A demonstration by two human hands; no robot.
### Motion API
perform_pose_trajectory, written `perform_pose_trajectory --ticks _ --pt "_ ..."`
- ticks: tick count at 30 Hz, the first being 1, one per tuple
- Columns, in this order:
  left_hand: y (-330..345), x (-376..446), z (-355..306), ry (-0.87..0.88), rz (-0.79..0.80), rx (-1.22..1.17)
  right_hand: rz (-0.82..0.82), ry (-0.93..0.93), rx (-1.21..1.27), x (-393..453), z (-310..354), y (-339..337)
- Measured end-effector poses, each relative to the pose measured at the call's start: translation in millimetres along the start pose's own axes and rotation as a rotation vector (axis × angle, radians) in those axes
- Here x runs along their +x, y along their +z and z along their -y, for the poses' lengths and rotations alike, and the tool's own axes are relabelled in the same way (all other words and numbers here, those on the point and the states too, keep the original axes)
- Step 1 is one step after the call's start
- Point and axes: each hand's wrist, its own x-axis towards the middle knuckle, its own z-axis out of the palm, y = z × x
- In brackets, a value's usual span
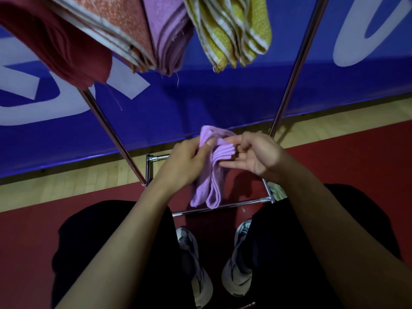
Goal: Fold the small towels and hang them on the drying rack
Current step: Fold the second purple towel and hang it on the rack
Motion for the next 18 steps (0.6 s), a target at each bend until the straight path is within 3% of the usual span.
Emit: perform_pose_trajectory --ticks 4,7,10,14,18 --pt "-4 2 3 -0.068 -0.056 -0.018 0.219 -0.081 -0.308 -6 -3 -5" --pt "-4 2 2 -0.093 -0.06 -0.042 0.263 -0.164 -0.5 -7 -7 -8" --pt "-7 3 2 -0.112 -0.065 -0.075 0.247 -0.27 -0.627 -7 -5 -10" --pt "-16 4 3 -0.167 -0.115 -0.189 0.153 -0.324 -0.566 -6 -5 -11" --pt "-18 2 1 -0.234 -0.057 -0.363 0.063 -0.405 -0.551 -2 -4 -10"
